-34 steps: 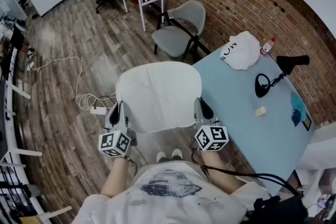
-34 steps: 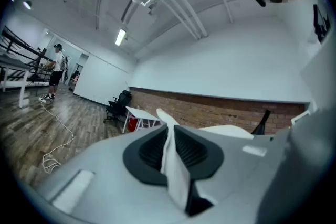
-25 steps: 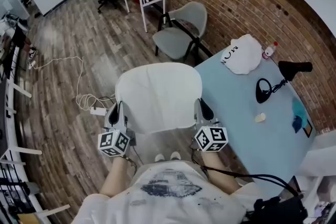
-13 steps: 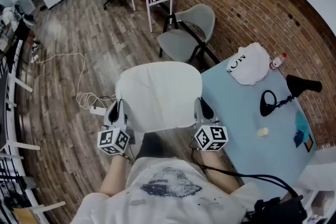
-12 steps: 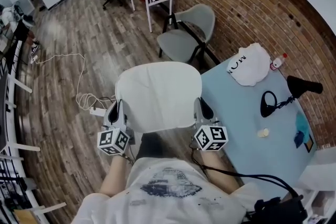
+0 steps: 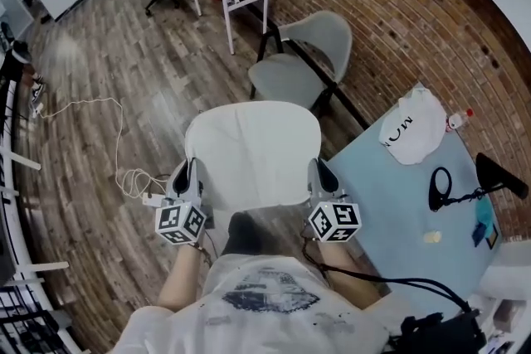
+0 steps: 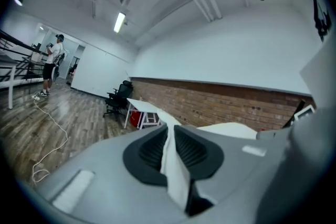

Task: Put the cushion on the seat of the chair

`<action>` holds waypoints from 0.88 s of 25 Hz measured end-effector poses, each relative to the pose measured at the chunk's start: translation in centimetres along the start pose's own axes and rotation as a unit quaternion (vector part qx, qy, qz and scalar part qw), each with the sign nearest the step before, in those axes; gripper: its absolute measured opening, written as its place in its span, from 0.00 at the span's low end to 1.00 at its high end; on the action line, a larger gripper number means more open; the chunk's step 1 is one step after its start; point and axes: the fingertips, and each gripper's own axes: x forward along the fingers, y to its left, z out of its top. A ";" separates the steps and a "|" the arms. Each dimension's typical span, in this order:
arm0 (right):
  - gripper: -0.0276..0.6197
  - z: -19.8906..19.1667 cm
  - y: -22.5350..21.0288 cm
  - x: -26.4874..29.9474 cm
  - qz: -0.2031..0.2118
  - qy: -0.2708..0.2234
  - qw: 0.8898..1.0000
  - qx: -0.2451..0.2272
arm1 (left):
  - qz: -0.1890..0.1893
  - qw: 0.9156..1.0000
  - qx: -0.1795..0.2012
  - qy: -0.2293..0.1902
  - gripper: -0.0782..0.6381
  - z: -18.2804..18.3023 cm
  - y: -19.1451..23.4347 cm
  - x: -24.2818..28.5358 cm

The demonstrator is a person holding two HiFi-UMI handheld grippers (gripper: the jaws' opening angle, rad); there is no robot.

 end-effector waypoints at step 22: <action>0.08 4.1 -0.3 25.0 -0.122 -0.024 0.992 0.022 | -0.114 0.993 0.003 0.041 0.15 8.2 11.8 28.9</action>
